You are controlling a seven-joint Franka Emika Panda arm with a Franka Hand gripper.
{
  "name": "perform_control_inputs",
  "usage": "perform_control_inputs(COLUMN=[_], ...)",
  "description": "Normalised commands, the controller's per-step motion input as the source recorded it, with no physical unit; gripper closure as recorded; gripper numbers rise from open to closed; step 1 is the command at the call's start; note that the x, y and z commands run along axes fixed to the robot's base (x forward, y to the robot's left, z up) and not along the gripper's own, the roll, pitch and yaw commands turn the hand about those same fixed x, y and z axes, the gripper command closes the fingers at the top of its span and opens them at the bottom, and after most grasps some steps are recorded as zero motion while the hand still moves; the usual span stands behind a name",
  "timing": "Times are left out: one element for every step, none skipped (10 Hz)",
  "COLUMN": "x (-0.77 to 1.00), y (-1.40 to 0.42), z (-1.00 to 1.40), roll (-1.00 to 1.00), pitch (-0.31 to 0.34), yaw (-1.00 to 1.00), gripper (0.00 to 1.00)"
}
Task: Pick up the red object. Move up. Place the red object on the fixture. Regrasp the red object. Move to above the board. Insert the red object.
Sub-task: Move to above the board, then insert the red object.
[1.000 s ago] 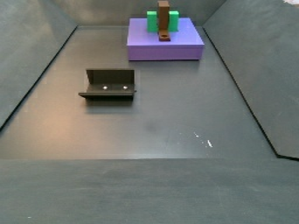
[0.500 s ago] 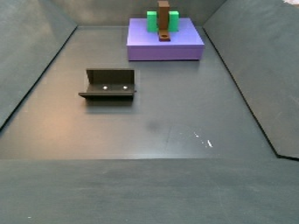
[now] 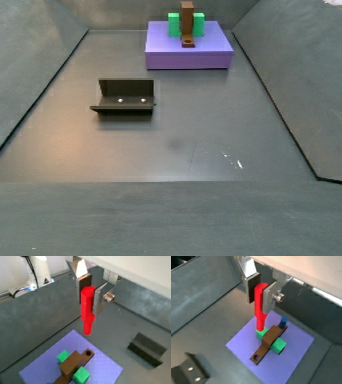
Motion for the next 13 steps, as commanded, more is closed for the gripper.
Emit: perform_control_inputs(x=[-0.03, 0.00, 0.00, 0.00, 0.00, 0.00, 0.13, 0.33, 0.16, 0.00, 0.00, 0.00, -0.07], y=[0.01, 0.00, 0.00, 0.00, 0.00, 0.00, 0.03, 0.25, 0.40, 0.54, 0.52, 0.49, 0.32], z=[-0.01, -0.17, -0.14, -0.12, -0.10, -0.09, -0.06, -0.15, -0.39, -0.62, -0.73, -0.72, -0.73], roll=[-0.31, -0.08, -0.06, 0.00, 0.00, 0.00, 0.00, 0.01, 0.00, -0.02, -0.04, -0.05, -0.06], pitch=[0.003, -0.046, -0.039, -0.054, -0.013, 0.000, 0.014, 0.060, 0.000, -0.130, -0.200, -0.213, -0.239], yaw=[0.00, 0.00, 0.00, 0.00, 0.00, 0.02, 0.00, 0.00, 0.00, 0.00, 0.00, 0.00, 0.00], gripper=[1.00, 1.00, 1.00, 1.00, 1.00, 1.00, 1.00, 1.00, 1.00, 1.00, 1.00, 1.00, 1.00])
